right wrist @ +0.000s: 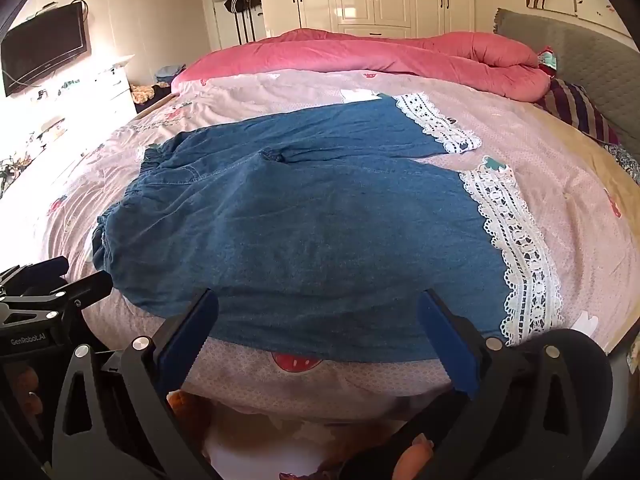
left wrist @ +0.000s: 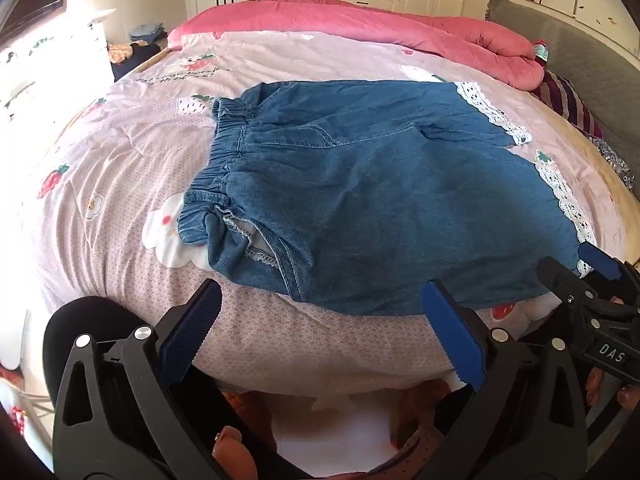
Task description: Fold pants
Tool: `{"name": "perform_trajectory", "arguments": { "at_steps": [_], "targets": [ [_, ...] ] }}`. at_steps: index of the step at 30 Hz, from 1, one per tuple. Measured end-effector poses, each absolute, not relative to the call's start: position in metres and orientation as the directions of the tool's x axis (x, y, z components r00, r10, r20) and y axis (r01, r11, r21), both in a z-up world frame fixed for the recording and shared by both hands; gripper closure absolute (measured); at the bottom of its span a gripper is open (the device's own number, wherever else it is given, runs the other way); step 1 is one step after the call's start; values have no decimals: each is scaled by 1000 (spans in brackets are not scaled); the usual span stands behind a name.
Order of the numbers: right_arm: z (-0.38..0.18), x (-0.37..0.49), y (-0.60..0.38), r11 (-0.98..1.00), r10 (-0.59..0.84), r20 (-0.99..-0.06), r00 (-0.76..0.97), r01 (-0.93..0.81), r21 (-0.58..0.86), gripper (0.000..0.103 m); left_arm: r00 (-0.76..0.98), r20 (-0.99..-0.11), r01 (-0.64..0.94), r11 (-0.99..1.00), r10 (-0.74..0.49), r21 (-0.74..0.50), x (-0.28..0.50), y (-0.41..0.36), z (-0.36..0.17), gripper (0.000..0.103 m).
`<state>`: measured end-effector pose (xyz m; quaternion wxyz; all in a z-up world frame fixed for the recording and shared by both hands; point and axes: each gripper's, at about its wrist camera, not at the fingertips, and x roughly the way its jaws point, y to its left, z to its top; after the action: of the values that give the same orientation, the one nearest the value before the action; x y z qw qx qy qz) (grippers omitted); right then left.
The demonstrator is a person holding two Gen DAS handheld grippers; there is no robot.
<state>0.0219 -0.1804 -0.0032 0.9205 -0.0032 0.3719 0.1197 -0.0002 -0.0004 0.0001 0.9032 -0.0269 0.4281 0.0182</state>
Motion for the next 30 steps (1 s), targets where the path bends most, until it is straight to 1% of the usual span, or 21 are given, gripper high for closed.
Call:
{"name": "perform_trajectory", "arguments": {
  "at_steps": [4, 5, 7, 17, 30],
  "targets": [
    [-6, 21, -181, 970, 224, -685, 693, -226, 89, 4, 632, -775, -60, 997, 1, -47, 0, 2, 1, 8],
    [-6, 21, -181, 970, 222, -683, 696, -226, 85, 4, 631, -775, -59, 998, 14, -30, 1, 0, 0, 8],
    [0, 22, -176, 971, 209, -691, 692, -228, 66, 4, 634, -774, -56, 998, 12, -30, 0, 0, 0, 8],
    [0, 19, -175, 972, 196, -674, 712, -234, 35, 4, 636, -771, -53, 998, 6, -36, 1, 0, 3, 8],
    [0, 19, -176, 971, 201, -680, 706, -234, 43, 4, 643, -766, -46, 998, 6, -31, 0, -3, 2, 8]
  ]
}}
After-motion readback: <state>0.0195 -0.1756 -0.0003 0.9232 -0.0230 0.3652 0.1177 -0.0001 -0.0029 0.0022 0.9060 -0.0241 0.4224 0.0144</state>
